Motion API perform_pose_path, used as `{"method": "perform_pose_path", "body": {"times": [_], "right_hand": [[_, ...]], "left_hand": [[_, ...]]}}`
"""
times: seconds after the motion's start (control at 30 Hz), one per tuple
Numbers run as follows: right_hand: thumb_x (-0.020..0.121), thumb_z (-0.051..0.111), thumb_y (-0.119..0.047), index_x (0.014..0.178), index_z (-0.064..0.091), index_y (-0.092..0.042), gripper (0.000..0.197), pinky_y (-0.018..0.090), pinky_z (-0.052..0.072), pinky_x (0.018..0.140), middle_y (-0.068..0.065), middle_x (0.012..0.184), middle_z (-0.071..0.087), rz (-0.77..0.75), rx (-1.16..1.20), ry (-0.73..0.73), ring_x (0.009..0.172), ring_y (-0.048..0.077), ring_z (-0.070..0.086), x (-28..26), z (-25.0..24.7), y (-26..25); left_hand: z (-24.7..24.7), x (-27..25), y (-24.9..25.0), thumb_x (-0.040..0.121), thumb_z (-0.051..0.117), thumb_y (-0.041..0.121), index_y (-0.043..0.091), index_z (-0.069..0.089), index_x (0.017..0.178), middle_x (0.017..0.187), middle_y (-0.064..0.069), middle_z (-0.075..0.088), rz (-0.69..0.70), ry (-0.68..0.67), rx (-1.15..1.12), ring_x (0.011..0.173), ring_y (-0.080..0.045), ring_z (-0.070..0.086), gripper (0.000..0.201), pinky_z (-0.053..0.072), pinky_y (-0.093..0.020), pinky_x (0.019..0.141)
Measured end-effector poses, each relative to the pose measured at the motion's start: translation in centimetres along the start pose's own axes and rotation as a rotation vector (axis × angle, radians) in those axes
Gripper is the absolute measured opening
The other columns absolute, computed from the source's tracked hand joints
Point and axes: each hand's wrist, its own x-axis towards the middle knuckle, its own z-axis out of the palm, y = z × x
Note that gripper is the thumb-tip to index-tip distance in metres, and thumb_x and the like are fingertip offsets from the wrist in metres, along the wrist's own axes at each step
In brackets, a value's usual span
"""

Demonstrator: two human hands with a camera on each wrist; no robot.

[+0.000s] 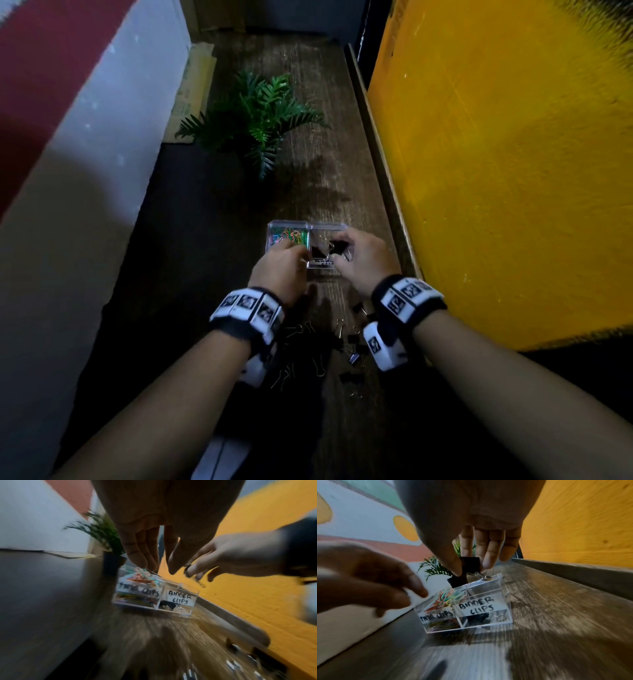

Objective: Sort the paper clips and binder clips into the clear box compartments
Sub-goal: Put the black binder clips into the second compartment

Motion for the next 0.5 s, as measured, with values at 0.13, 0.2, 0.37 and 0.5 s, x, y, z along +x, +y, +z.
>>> {"method": "perform_pose_path", "body": {"times": [0.13, 0.2, 0.37, 0.5], "right_hand": [[0.082, 0.065, -0.027, 0.107, 0.061, -0.024, 0.026, 0.038, 0.056, 0.081, 0.001, 0.101, 0.068, 0.028, -0.152, -0.117, 0.090, 0.019, 0.063, 3.3, 0.4, -0.8], [0.084, 0.064, -0.029, 0.104, 0.063, -0.025, 0.021, 0.035, 0.055, 0.077, 0.003, 0.099, 0.069, 0.062, -0.259, -0.174, 0.088, 0.022, 0.064, 4.1, 0.4, -1.0], [0.084, 0.064, -0.031, 0.102, 0.066, -0.024, 0.021, 0.038, 0.055, 0.080, 0.004, 0.100, 0.069, 0.088, -0.341, -0.237, 0.090, 0.024, 0.065, 4.6, 0.8, -1.4], [0.085, 0.063, -0.029, 0.102, 0.064, -0.023, 0.018, 0.032, 0.052, 0.082, 0.000, 0.100, 0.068, 0.011, -0.251, -0.112, 0.092, 0.019, 0.063, 2.6, 0.4, -1.8]], "left_hand": [[-0.4, -5.2, -2.5, 0.074, 0.065, 0.009, 0.023, 0.070, 0.091, 0.097, 0.004, 0.062, -0.070, 0.140, -0.155, 0.084, -0.020, 0.063, 0.022, 0.054, -0.035, 0.075], [-0.7, -7.4, -4.3, 0.074, 0.066, 0.006, 0.022, 0.070, 0.092, 0.096, 0.006, 0.060, -0.140, 0.165, -0.160, 0.082, -0.017, 0.063, 0.024, 0.054, -0.034, 0.077], [-0.6, -11.4, -8.1, 0.076, 0.069, 0.007, 0.022, 0.071, 0.092, 0.096, 0.004, 0.060, -0.277, 0.154, -0.122, 0.079, -0.018, 0.065, 0.022, 0.056, -0.037, 0.074], [-0.3, -12.9, -8.7, 0.078, 0.068, 0.014, 0.026, 0.069, 0.100, 0.103, 0.004, 0.059, -0.320, -0.014, -0.045, 0.087, -0.019, 0.064, 0.026, 0.054, -0.038, 0.078]]}}
